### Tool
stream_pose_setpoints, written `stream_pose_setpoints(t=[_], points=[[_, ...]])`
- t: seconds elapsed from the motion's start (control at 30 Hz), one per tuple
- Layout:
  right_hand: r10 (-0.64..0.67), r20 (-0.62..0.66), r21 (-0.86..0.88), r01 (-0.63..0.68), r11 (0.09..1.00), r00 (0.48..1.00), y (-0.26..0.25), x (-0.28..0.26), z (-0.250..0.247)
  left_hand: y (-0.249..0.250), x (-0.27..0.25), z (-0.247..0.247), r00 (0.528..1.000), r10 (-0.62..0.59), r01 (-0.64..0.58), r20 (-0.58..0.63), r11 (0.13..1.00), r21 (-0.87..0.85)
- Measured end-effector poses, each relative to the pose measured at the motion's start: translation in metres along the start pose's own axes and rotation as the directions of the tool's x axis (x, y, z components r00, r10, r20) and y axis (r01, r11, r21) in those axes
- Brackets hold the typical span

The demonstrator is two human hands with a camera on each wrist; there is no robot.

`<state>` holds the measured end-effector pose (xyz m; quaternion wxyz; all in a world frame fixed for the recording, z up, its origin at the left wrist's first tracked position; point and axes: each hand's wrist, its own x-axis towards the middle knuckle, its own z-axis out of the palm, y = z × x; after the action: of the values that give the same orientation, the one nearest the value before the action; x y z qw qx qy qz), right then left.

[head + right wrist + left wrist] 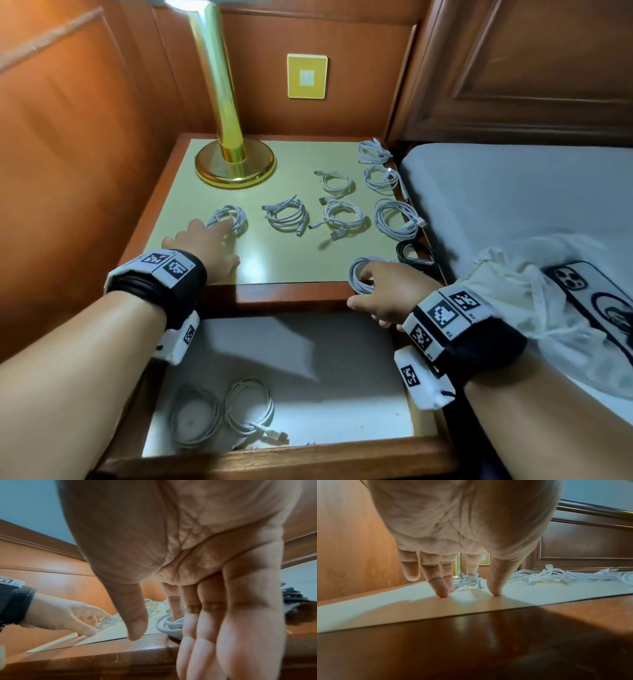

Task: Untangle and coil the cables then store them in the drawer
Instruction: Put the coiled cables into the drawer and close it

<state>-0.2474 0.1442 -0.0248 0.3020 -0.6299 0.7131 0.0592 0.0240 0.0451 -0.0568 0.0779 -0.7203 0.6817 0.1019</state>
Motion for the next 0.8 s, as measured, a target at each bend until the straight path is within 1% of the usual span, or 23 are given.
stream_pose_setpoints(t=[0.2,0.3,0.47,0.6,0.7,0.73,0.8], points=[[-0.023,-0.007,0.002,0.023,1.000,1.000,-0.003,0.002,0.001,0.007,-0.003,-0.005,1.000,0.027,-0.027,-0.004,0.998,-0.056],[-0.037,-0.009,-0.021,0.037,0.999,0.999,-0.004,0.003,0.000,0.008,-0.008,-0.008,0.999,0.041,-0.042,-0.014,0.998,-0.054],[-0.053,-0.043,0.000,0.053,0.999,0.998,-0.009,0.003,0.004,0.014,-0.016,-0.016,0.997,0.073,-0.072,0.003,0.996,-0.050],[-0.093,-0.052,-0.061,0.089,0.994,0.994,-0.016,0.003,0.009,0.014,-0.019,-0.016,0.996,0.078,-0.083,-0.048,0.990,-0.115],[-0.132,-0.038,-0.073,0.129,0.989,0.991,-0.021,0.004,0.013,0.012,-0.017,-0.011,0.991,0.082,-0.099,-0.105,0.980,-0.173],[-0.147,-0.027,-0.075,0.145,0.987,0.989,-0.023,0.005,0.014,0.012,-0.016,-0.009,0.991,0.087,-0.106,-0.102,0.975,-0.196],[-0.171,-0.009,-0.064,0.170,0.983,0.985,-0.027,0.006,0.019,0.010,-0.013,-0.005,0.993,0.115,-0.121,-0.040,0.970,-0.213]])
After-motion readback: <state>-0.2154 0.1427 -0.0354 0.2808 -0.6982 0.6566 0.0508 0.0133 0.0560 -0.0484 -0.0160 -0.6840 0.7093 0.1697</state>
